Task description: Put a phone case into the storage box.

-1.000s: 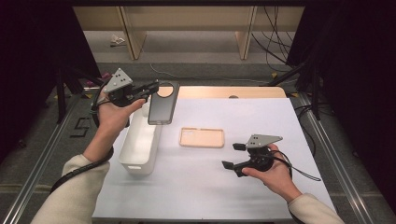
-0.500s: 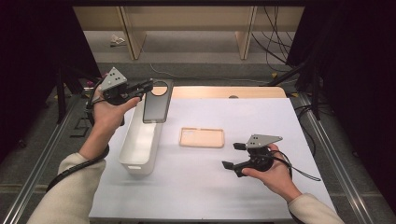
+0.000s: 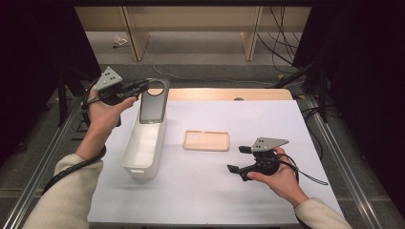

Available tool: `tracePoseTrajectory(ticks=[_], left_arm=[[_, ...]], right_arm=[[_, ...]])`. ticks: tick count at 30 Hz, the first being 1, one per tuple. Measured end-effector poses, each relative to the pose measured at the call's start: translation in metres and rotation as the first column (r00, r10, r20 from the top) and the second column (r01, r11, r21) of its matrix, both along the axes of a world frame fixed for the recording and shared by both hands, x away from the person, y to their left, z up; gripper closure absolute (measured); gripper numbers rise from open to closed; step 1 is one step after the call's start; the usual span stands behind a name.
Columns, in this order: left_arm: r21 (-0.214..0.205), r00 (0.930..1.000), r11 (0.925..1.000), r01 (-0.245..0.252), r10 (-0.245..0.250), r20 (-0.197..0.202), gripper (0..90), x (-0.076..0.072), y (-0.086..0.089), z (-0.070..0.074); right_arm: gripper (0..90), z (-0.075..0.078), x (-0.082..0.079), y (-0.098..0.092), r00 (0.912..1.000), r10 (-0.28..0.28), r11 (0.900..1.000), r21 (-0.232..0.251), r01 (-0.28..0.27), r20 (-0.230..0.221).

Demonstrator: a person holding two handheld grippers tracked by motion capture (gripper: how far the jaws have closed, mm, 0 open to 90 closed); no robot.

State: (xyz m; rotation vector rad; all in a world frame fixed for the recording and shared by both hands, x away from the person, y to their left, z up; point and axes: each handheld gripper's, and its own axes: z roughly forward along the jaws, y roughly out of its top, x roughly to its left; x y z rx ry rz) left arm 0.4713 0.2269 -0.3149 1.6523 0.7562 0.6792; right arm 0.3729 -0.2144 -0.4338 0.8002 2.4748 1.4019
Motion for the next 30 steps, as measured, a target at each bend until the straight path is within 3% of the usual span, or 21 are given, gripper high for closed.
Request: tracePoseTrajectory(ticks=[22,26,30], left_arm=[[0.044,0.9997,0.9988,-0.023,0.023,-0.004,80.9,0.016,0.007,-0.006],[0.042,0.9997,0.9988,-0.025,0.025,0.008,80.9,0.020,0.009,-0.008],[0.036,0.9997,0.9991,-0.022,0.022,-0.007,81.0,0.023,0.009,-0.009]], right_arm=[[16.3,0.000,0.000,-0.001,1.0000,-0.001,1.0000,0.004,0.001,0.001],[16.3,0.000,0.000,-0.001,1.0000,-0.004,1.0000,0.003,0.004,0.001],[16.3,0.000,0.001,-0.001,1.0000,-0.005,1.0000,0.005,0.005,0.004]])
